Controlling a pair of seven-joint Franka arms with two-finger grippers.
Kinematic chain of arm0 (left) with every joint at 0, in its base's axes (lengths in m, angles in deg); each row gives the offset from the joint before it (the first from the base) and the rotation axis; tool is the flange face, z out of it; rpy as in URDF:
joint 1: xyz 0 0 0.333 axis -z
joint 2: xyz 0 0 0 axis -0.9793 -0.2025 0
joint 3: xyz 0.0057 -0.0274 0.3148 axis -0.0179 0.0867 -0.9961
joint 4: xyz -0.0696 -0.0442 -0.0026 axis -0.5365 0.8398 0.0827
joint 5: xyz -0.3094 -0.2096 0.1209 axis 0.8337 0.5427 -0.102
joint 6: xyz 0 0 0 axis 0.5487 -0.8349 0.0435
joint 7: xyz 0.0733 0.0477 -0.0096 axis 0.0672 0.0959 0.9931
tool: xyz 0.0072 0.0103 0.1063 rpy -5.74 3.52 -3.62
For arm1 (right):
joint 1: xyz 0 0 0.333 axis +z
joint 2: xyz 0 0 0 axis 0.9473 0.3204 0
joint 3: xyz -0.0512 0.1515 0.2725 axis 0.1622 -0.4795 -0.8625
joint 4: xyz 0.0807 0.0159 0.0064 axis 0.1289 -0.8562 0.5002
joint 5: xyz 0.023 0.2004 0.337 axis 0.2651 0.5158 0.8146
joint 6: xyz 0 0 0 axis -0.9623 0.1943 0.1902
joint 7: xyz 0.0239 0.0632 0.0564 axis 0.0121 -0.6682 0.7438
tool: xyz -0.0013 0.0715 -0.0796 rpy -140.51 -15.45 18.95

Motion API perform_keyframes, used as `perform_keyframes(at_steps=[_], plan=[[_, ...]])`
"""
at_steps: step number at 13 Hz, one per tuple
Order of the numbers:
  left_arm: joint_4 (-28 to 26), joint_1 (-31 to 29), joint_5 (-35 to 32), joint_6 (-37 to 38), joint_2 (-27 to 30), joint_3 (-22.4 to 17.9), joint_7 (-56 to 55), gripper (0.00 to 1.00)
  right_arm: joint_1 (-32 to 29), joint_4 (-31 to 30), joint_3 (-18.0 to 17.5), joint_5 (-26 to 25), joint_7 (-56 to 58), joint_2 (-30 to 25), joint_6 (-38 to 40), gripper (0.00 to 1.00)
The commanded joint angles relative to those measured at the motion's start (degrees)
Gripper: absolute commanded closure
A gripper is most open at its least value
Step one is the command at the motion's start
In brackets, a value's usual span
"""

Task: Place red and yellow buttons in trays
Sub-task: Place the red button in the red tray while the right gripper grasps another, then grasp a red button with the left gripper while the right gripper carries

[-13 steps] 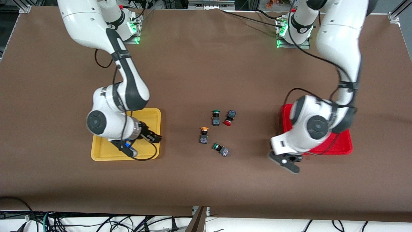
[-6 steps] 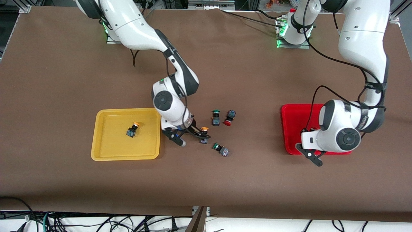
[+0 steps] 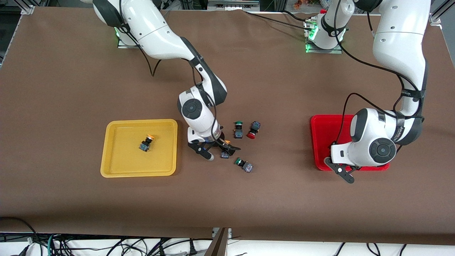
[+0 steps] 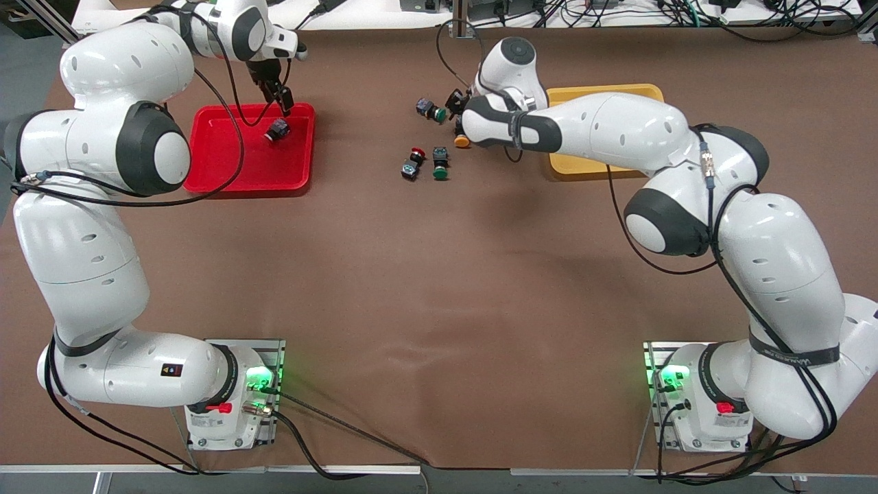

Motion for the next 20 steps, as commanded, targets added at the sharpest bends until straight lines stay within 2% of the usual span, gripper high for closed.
perform_keyframes(at_steps=[1,2,3,4,6,7,9,12,13,15,17,18,20], plan=[[-0.57,2.79,0.66,2.49,3.94,0.21,-1.79,0.0,0.79,1.65,0.64,-1.29,-1.89,1.75,-1.32,0.14],[-0.57,4.28,4.24,2.94,4.47,0.91,-5.29,0.0,0.79,1.65,0.64,-1.46,-1.89,1.75,-1.32,0.16],[-0.83,4.91,7.93,3.03,4.82,3.09,-9.42,0.0,0.79,1.56,0.64,-1.64,-1.8,1.66,-1.23,0.25],[-0.83,5.09,9.19,2.68,4.74,5.63,-13.37,0.0,0.79,1.21,0.64,-1.64,-1.36,1.4,-1.14,0.38],[-1.53,5.09,9.55,1.37,4.04,9.59,-21.54,0.0,0.44,-0.45,0.72,-2.95,0.04,0.96,-0.62,0.75],[-2.75,5.18,9.55,0.23,3.94,11.09,-24.8,0.0,0.26,-1.07,1.07,-2.96,0.74,-0.17,0.69,0.78],[-7.57,6.23,8.94,-4.68,4.73,13.65,-31.66,0.0,-0.18,-0.73,3.09,-2.87,3.72,-2.8,8.14,0.8],[-17.68,9.48,8.5,-17.41,7.28,13.92,-35.55,0.0,-5.26,-0.72,3.36,-2.43,11.97,-8.08,19.48,0.8],[-19.97,11.22,8.5,-21.1,7.28,13.83,-35.82,0.0,-6.93,-0.99,3.71,-2.51,15.83,-9.49,22.91,0.8],[-21.14,13.78,7.97,-23.95,6.41,13.4,-36.7,0.0,-8.79,-2.47,7.29,-2.34,24.18,-11.6,30.73,0.79],[-21.14,13.7,2.11,-24.48,4.66,13.57,-36.79,0.0,-9.06,-8.59,10.82,-1.99,31.83,-14.23,30.69,0.75],[-21.14,13.62,0.69,-25.44,3.6,13.74,-36.7,0.0,-9.75,-11.68,10.92,-1.47,32.73,-15.2,28.94,0.74],[-21.05,13.88,0.41,-28.07,1.93,13.75,-36.18,0.0,-9.85,-17.48,10.83,3.61,33.01,-16.35,25.34,0.66]])
